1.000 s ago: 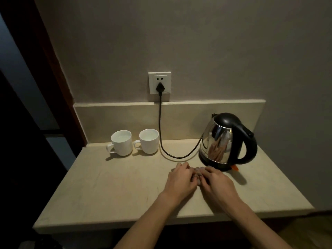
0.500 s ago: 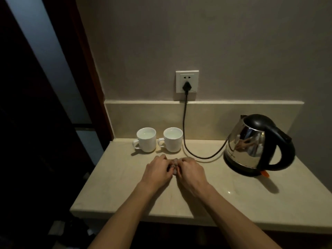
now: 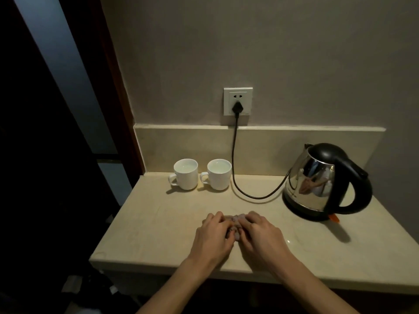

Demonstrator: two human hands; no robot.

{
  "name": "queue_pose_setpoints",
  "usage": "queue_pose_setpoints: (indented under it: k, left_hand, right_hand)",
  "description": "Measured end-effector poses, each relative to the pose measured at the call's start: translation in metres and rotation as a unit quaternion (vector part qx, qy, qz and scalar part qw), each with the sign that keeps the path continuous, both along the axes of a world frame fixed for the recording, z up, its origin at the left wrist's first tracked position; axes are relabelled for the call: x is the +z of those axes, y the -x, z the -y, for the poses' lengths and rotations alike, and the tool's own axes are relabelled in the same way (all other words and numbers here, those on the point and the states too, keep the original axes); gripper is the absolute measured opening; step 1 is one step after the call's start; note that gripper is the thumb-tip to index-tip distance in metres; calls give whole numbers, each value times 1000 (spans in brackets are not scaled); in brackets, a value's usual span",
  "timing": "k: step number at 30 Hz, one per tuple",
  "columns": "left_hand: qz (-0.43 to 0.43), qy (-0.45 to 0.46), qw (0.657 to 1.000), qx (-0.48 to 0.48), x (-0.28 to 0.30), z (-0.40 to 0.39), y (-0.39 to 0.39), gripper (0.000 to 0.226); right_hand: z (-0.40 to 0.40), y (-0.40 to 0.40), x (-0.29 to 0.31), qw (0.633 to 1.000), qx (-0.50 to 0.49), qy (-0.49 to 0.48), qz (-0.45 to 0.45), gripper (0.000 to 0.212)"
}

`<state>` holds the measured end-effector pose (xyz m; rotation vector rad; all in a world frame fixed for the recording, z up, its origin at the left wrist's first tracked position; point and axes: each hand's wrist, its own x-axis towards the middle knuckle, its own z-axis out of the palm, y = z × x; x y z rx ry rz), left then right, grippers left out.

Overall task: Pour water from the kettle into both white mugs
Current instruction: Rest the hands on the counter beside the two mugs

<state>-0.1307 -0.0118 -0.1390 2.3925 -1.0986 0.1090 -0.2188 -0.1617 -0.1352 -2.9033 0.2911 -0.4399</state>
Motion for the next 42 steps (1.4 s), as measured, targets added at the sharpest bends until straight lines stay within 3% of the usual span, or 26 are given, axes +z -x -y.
queue_pose_setpoints:
  k: [9, 16, 24, 28, 32, 42]
  left_hand:
    - [-4, 3, 1000, -31, -3, 47, 9, 28]
    - [-4, -46, 999, -18, 3, 51, -28, 28]
    - [-26, -34, 997, 60, 11, -50, -58, 20]
    - [-21, -27, 992, 121, 11, -122, -66, 16]
    - [-6, -32, 982, 186, 7, -180, -85, 19]
    - [-15, -79, 951, 299, 8, -192, -151, 24]
  right_hand:
    - [34, 16, -8, 997, -74, -12, -1, 36]
    - [24, -19, -5, 997, -73, -31, 6, 31]
    - [-60, -74, -5, 998, 34, -42, 8, 34]
    - [-116, -103, -7, 991, 122, -45, 17, 48]
    - [-170, -143, -10, 982, 182, -46, 25, 32]
    - [-210, -225, -12, 987, 149, -52, 10, 24]
